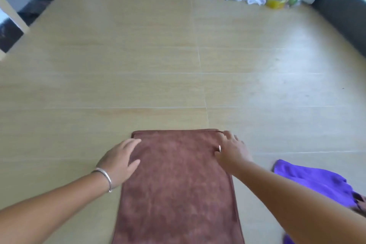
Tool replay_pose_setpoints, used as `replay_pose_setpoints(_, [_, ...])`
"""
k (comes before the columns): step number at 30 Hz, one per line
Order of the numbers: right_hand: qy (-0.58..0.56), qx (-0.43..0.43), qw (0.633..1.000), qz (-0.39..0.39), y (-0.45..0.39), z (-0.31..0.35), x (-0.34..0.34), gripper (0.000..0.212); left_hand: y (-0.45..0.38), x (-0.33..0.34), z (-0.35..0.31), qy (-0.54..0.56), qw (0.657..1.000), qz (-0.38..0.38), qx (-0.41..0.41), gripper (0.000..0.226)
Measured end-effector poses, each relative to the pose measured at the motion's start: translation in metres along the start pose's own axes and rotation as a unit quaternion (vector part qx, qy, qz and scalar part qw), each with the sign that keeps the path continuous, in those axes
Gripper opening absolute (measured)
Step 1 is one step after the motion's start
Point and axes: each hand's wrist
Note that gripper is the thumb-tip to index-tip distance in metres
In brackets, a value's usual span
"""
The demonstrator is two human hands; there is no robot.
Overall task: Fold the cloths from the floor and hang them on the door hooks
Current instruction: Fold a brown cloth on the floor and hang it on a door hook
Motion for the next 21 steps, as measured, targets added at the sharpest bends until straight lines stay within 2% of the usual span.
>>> replay_pose_setpoints(2, [0.064,-0.105,0.990,0.072,0.039,0.007,0.021,0.051,0.052,0.034,-0.008,-0.058,0.994,0.030,0.090,0.065])
replay_pose_setpoints(5, [0.092,-0.225,0.958,0.149,0.101,0.012,0.032,0.062,0.118,0.079,-0.022,-0.095,0.982,0.047,0.157,0.068])
replay_pose_setpoints(7, [0.124,-0.265,0.940,0.176,0.128,0.012,0.038,0.077,0.142,0.107,-0.027,-0.124,0.971,0.012,0.206,0.041])
replay_pose_setpoints(8, [0.138,-0.279,0.934,0.176,0.136,0.008,0.044,0.083,0.149,0.114,-0.029,-0.140,0.967,0.029,0.211,0.038])
replay_pose_setpoints(11, [0.177,-0.267,0.923,0.215,0.147,0.000,0.051,0.087,0.153,0.120,-0.024,-0.166,0.957,0.044,0.234,0.033])
replay_pose_setpoints(12, [0.178,-0.268,0.922,0.216,0.148,-0.003,0.054,0.076,0.149,0.113,-0.024,-0.160,0.959,0.092,0.215,0.051])
replay_pose_setpoints(13, [0.189,-0.278,0.922,0.193,0.149,-0.005,0.053,0.055,0.143,0.115,-0.021,-0.133,0.962,0.114,0.209,0.062])
replay_pose_setpoints(14, [0.203,-0.285,0.921,0.174,0.149,-0.009,0.054,0.037,0.143,0.107,-0.022,-0.139,0.962,0.119,0.202,0.060])
replay_pose_setpoints(15, [0.217,-0.276,0.917,0.190,0.150,-0.012,0.055,0.046,0.141,0.107,-0.021,-0.163,0.958,0.097,0.215,0.050])
replay_pose_setpoints(16, [0.229,-0.287,0.915,0.166,0.150,-0.016,0.062,0.059,0.140,0.104,-0.023,-0.168,0.960,0.099,0.201,0.041])
replay_pose_setpoints(17, [0.260,-0.275,0.914,0.145,0.152,-0.017,0.063,0.063,0.138,0.111,-0.024,-0.174,0.960,0.106,0.190,0.038])
replay_pose_setpoints(21, [0.300,-0.256,0.913,0.106,0.154,-0.015,0.074,0.074,0.134,0.123,-0.025,-0.225,0.959,0.076,0.152,0.045])
Point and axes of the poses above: each hand's wrist, its own y-axis away from the middle knuckle, its own x-axis out of the palm, z = x × y, and after that the axes turned 4 degrees about z, right-handed
